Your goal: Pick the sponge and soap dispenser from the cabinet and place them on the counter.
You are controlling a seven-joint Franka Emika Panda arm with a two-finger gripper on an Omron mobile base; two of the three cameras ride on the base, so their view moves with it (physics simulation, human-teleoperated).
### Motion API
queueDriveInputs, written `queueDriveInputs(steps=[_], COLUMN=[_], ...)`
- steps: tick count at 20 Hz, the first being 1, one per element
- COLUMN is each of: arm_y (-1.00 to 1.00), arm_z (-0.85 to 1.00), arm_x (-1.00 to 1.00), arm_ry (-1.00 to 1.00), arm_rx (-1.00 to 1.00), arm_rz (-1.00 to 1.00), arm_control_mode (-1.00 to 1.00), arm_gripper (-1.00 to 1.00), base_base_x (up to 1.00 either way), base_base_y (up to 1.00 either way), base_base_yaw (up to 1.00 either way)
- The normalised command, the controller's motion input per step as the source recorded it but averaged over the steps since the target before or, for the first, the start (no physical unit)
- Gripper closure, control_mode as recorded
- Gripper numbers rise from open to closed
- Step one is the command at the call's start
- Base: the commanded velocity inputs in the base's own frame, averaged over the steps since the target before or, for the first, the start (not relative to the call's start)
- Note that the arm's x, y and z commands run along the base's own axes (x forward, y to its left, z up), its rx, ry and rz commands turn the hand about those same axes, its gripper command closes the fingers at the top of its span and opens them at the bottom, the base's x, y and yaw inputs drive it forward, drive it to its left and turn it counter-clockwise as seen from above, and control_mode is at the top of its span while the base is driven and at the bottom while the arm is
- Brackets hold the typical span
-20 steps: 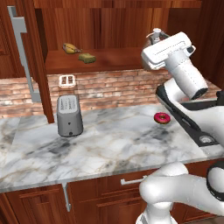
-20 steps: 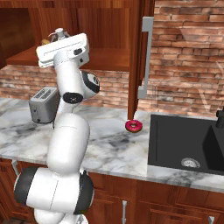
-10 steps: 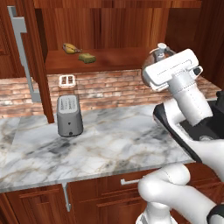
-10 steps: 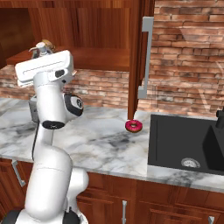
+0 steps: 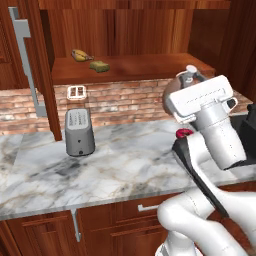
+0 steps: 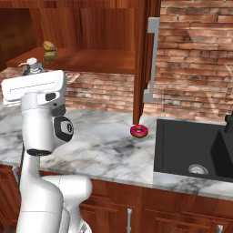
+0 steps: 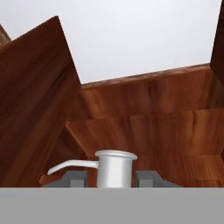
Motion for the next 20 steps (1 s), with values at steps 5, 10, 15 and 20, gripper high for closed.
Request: queueDriveInputs(steps=[5, 10, 15, 20], arm_y=[0.0, 0.02, 0.0, 0.0], arm_z=[-0.24, -0.27, -0.34, -0.36], arm_x=[-0.3, -0.13, -0.21, -0.12], arm_ry=[0.0, 0.0, 0.01, 0.09], arm_rx=[0.08, 0.1, 0.03, 0.01], arm_rz=[0.0, 0.0, 0.0, 0.0], arm_control_mode=[-1.0, -1.0, -1.0, -1.0], arm_gripper=[1.0, 1.0, 1.0, 1.0], base_base_x=[0.0, 0.0, 0.0, 0.0], base_base_y=[0.0, 0.0, 0.0, 0.0], base_base_yaw=[0.0, 0.0, 0.0, 0.0])
